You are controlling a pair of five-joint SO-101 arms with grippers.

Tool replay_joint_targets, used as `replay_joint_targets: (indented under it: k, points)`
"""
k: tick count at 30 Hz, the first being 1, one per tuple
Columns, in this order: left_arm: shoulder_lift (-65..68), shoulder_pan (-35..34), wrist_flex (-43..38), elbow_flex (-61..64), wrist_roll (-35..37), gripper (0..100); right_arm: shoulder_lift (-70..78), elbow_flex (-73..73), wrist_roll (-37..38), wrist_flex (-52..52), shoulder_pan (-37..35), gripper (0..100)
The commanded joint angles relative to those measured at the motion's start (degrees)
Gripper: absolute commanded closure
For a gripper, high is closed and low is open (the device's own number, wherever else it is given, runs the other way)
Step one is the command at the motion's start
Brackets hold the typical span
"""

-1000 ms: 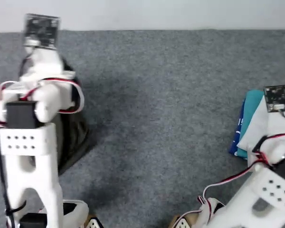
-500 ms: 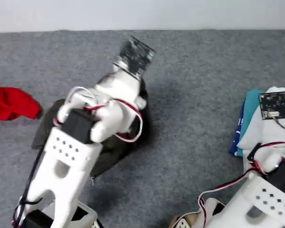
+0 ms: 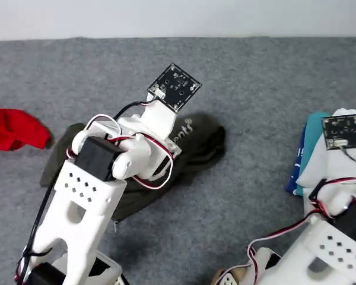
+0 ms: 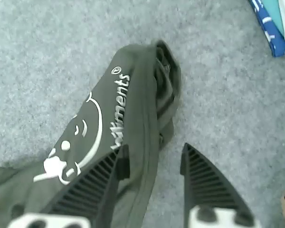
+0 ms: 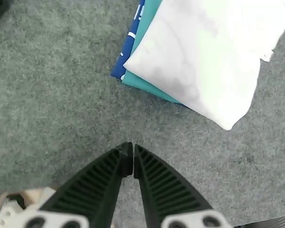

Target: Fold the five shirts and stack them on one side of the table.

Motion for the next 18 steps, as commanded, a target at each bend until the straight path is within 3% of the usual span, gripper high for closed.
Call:
replay_joint_targets:
  k: [1, 7, 11, 14, 18]
  points:
    - [-0.88, 0.44, -0.70, 1.01, -1.05, 82, -1.01, 1.32, 2.90, 2.24, -0.13, 98.7]
    - [8.00, 0.18, -7.21, 7.16, -3.43, 82, -1.01, 2.20, 2.90, 2.24, -0.13, 98.7]
    - [15.47, -0.26, -4.57, 7.34, -4.31, 82, -1.01, 2.20, 2.90, 2.24, -0.13, 98.7]
    - [14.86, -3.34, -2.11, 7.34, -5.27, 82, -1.01, 2.02, 2.90, 2.24, -0.31, 98.7]
    - [6.68, -12.31, -0.09, 7.60, -4.66, 87, -0.66, 1.85, 2.64, 1.89, -2.77, 98.7]
